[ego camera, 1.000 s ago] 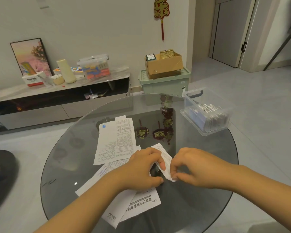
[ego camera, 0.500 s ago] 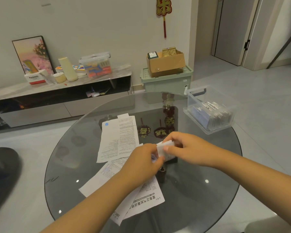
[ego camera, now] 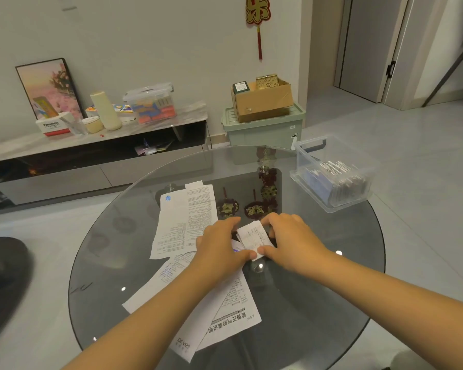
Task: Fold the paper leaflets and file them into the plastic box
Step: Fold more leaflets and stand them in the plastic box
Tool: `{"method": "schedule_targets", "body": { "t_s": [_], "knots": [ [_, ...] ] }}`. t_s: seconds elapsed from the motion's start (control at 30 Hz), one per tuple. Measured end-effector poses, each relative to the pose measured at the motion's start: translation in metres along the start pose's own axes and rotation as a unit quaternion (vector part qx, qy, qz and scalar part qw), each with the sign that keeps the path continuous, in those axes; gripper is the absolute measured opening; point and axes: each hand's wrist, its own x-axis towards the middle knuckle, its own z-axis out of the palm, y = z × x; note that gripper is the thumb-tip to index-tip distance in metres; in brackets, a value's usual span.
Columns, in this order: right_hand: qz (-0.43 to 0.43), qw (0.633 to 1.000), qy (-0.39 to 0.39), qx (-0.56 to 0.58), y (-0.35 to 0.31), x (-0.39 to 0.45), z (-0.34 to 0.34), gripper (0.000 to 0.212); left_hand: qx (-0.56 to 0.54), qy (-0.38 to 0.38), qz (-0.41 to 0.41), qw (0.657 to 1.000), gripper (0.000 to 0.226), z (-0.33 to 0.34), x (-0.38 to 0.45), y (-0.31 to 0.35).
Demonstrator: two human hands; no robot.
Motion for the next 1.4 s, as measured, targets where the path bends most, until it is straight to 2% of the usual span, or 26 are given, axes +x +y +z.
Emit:
{"method": "schedule_targets", "body": {
  "t_s": [0.13,0.3,0.37,0.43,0.5,0.63,0.77,0.9,1.03,1.2,1.3,1.4],
  "knots": [
    [-0.002,0.999,0.0,-0.034,-0.002,-0.003,0.001,0.05,-0.038,0.0,0.016,0.999,0.065,-0.003,0.002,-0.001],
    [0.01,0.999,-0.03,-0.044,0.001,-0.003,-0.004,0.056,-0.139,0.027,0.017,0.99,0.041,-0.007,0.002,0.004],
    [0.025,0.998,-0.052,-0.016,0.003,-0.002,-0.009,0.045,-0.206,0.032,0.001,0.978,0.038,-0.01,0.001,0.009],
    [0.039,0.996,-0.069,0.042,0.005,0.0,-0.016,0.02,-0.276,0.037,-0.022,0.96,0.037,-0.013,0.001,0.013],
    [0.053,0.988,-0.076,0.124,0.007,0.002,-0.03,0.017,-0.344,0.042,-0.048,0.937,0.036,-0.018,0.003,0.017],
    [0.061,0.964,-0.041,0.255,0.007,0.003,-0.057,0.01,-0.46,0.037,-0.082,0.884,0.02,-0.025,0.006,0.032],
    [0.042,0.956,-0.014,0.29,0.012,0.003,-0.075,0.009,-0.511,0.064,-0.082,0.853,0.009,-0.028,0.01,0.049],
    [0.024,0.961,0.042,0.274,0.021,0.003,-0.086,0.006,-0.526,0.099,-0.08,0.841,0.009,-0.027,0.019,0.061],
    [0.009,0.939,0.097,0.329,0.031,0.003,-0.097,0.007,-0.534,0.097,-0.044,0.839,0.009,-0.024,0.035,0.086],
    [0.038,0.942,0.201,0.265,0.056,0.007,-0.112,0.007,-0.513,0.079,0.006,0.855,0.01,-0.017,0.062,0.122],
    [0.06,0.936,0.24,0.25,0.072,0.011,-0.121,0.007,-0.479,0.051,0.06,0.874,0.014,-0.015,0.08,0.142],
    [0.079,0.933,0.301,0.181,0.087,0.016,-0.127,0.013,-0.423,0.044,0.107,0.899,0.017,-0.007,0.096,0.154]
  ]
}}
